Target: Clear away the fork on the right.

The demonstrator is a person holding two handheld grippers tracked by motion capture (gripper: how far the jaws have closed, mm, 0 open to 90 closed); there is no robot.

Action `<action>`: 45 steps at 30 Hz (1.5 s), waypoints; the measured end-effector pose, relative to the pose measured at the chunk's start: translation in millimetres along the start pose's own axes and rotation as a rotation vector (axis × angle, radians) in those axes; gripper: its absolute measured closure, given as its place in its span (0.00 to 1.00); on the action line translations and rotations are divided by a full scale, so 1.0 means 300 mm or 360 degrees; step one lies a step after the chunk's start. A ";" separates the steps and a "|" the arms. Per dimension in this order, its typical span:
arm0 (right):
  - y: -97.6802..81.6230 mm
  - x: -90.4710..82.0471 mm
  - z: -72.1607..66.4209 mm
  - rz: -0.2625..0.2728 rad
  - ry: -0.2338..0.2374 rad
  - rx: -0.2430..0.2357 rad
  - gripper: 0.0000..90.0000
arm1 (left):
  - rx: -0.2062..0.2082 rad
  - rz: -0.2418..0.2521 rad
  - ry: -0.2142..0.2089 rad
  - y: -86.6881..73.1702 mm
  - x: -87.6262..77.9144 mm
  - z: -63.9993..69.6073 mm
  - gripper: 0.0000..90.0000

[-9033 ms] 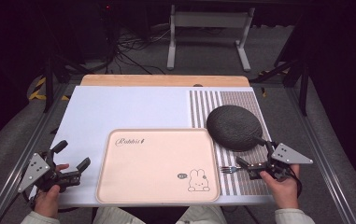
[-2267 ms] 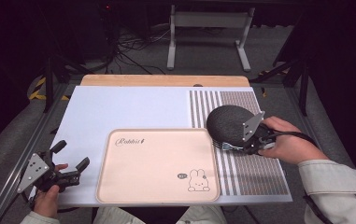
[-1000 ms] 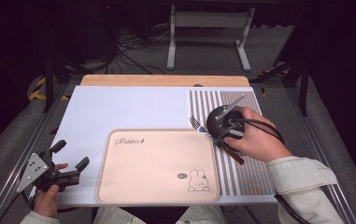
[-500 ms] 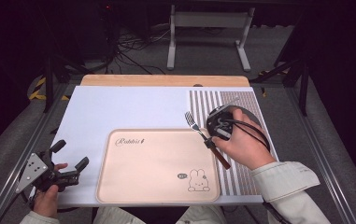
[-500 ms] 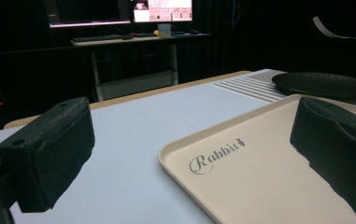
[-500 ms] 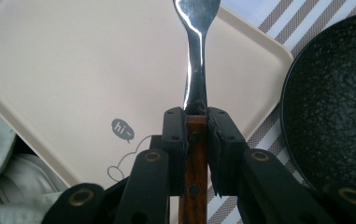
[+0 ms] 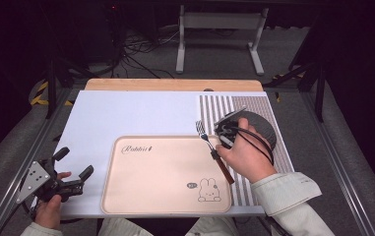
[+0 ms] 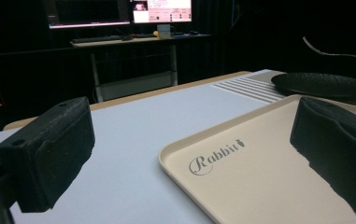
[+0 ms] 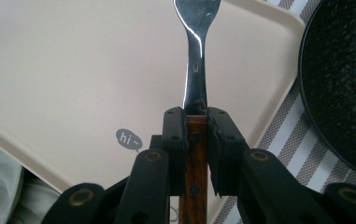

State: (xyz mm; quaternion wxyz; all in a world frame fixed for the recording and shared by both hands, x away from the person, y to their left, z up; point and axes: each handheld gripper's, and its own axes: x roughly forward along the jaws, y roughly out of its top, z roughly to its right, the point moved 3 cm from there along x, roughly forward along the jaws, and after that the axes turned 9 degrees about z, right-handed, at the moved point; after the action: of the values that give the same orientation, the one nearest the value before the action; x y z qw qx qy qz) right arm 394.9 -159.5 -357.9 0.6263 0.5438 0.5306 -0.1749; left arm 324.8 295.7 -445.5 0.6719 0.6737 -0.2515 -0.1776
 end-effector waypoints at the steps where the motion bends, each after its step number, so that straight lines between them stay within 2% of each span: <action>1: -0.002 0.006 0.000 -0.0016 -0.0009 0.0020 0.88 | -0.0001 0.0000 0.0000 0.000 0.000 0.000 0.01; 4: -0.008 0.024 -0.009 -0.0025 -0.0030 0.0078 0.88 | -0.0003 0.0001 -0.0002 0.001 0.000 0.001 0.01; 8: -0.008 0.040 -0.020 -0.0024 -0.0024 0.0112 0.88 | 0.0000 0.0001 -0.0002 0.001 0.000 0.001 0.01; 15: -0.010 0.089 -0.035 -0.0055 -0.0026 0.0079 0.88 | -0.0002 -0.0002 -0.0002 0.001 -0.001 -0.001 0.01; 26: -0.024 0.161 -0.054 -0.0114 -0.0040 0.0086 0.87 | -0.0002 -0.0002 -0.0004 0.002 -0.002 -0.002 0.01; 35: -0.062 0.210 -0.043 -0.0203 -0.0062 0.0116 0.87 | -0.0001 -0.0001 0.0000 0.001 0.000 -0.001 0.01; 45: -0.083 0.232 -0.038 -0.0240 -0.0077 0.0158 0.87 | -0.0002 -0.0002 -0.0001 0.001 0.000 -0.001 0.01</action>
State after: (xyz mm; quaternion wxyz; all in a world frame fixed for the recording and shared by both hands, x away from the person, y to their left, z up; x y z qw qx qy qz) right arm 395.8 -133.3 -428.0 0.5962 0.5284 0.5453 -0.2606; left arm 324.9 295.9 -445.3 0.6720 0.6734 -0.2511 -0.1784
